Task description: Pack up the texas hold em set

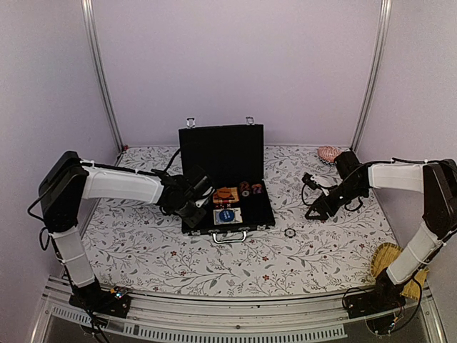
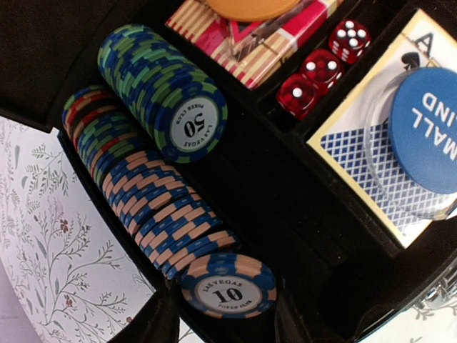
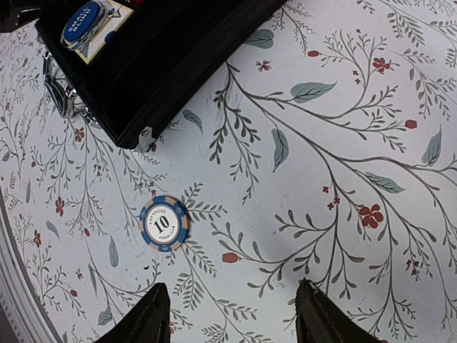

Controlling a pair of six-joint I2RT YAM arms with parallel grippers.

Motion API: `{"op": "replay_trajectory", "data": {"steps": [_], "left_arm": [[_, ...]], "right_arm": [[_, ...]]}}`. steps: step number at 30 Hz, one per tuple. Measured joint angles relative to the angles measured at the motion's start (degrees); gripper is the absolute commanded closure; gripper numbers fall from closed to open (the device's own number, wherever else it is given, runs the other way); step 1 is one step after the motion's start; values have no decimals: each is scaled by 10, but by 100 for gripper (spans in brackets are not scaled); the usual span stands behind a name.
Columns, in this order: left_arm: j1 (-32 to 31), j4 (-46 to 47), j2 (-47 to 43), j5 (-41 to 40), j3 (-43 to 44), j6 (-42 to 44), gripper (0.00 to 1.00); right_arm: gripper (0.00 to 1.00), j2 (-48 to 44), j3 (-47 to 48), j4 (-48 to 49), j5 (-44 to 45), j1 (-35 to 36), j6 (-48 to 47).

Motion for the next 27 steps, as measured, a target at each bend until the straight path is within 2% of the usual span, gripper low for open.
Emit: {"op": "replay_trajectory", "data": {"steps": [5,20,27], "left_arm": [[0,2,0,0,0,1,45],[1,0,-2,-10,-14,1,42],[10,-2,-5,10,-19,1,41]], "right_arm": [[39,1,0,0,0,0,0],[39,1,0,0,0,0,0],[39,1,0,0,0,0,0]]}}
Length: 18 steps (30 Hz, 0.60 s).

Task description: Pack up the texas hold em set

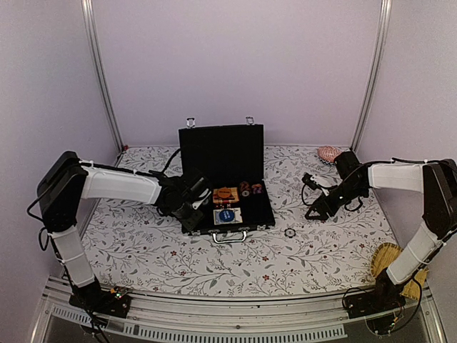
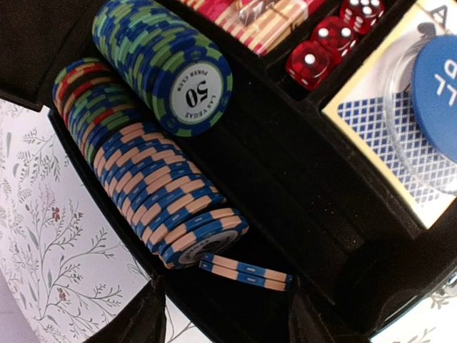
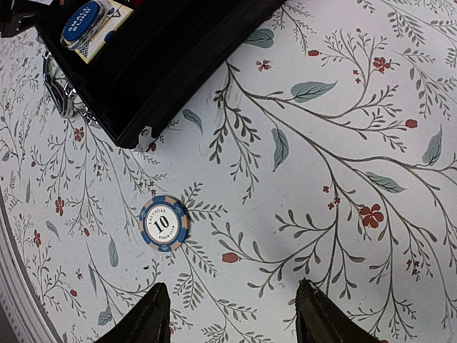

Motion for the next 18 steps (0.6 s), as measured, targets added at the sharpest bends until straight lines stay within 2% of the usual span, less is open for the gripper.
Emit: {"op": "replay_trajectory", "data": {"steps": [18], "left_arm": [[33,5,18,8,14,1,40]], "right_arm": [[39,0,0,0,0,0,0]]}}
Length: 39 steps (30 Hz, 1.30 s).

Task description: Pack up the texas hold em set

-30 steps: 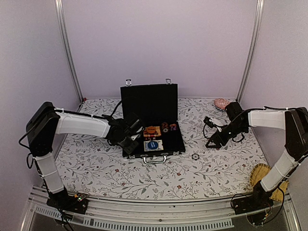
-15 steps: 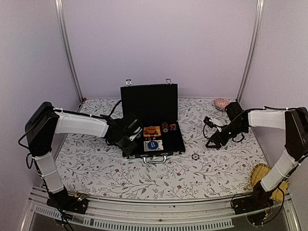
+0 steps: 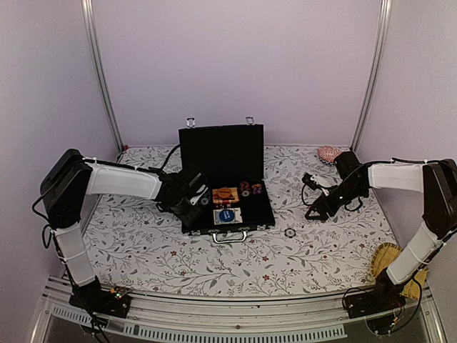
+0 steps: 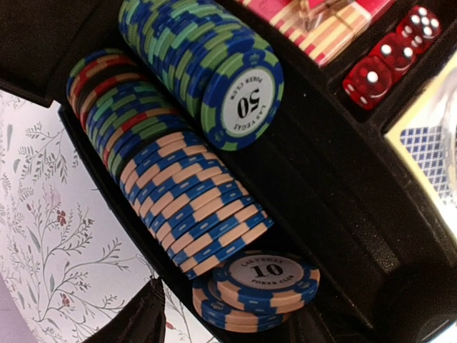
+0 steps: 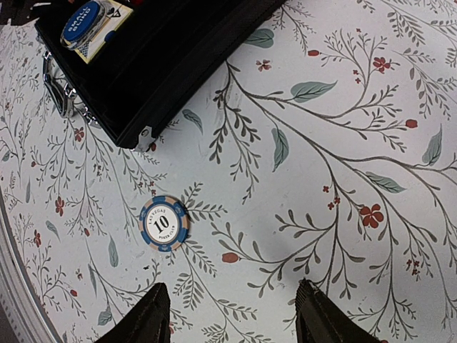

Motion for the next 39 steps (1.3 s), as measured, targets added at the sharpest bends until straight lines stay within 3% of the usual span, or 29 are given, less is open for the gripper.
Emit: {"op": "replay_trajectory", "data": {"steps": [39], "left_arm": [[35,-7,33,91,83,30,41]], "right_arm": [[39,0,0,-1,0,0,0]]}}
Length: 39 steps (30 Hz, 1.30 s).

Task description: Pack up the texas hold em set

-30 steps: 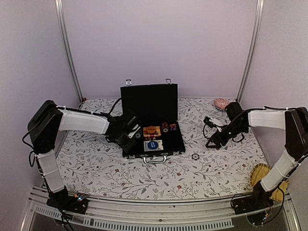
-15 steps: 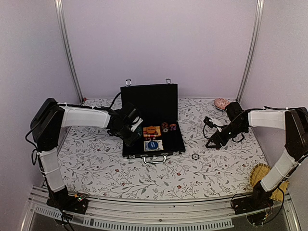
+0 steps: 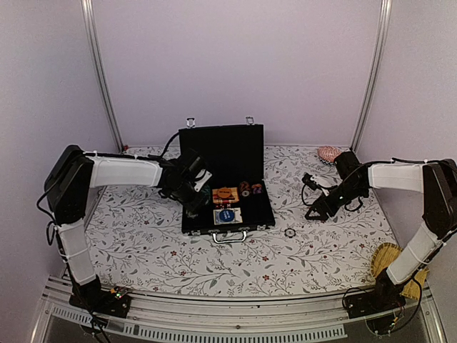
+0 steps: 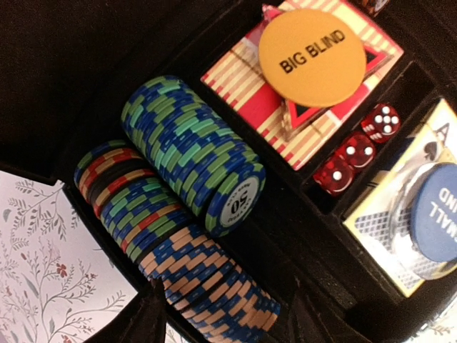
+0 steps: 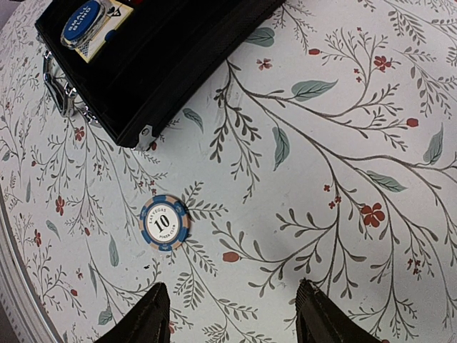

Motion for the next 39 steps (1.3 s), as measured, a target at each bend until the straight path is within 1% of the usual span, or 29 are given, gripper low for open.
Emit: {"op": "replay_trajectory", "data": {"steps": [4,8,14,18,22,27,31,39], "left_arm": [[-10,-16,-37,16,9,-7,41],[-30,-29,-93,26,37,-23,42],[-80,-36,-161,54,48,-71,44],[-112,-38,-168,62,38,-102,44],[-132,-42,-168,62,11,-125,44],[-135,-43,-168,59,-16,-139,44],[-135,-43,-168,56,-21,-142,44],[-135,-40,-168,54,-21,-142,44]], "right_arm": [[39,0,1,-6,1,0,-1],[41,0,18,-37,17,12,-21],[44,19,59,-81,74,96,-81],[44,75,80,-101,119,143,-110],[44,111,83,-115,154,170,-123],[45,120,99,-122,183,200,-129],[46,132,109,-118,207,219,-128],[48,144,120,-114,231,231,-119]]}}
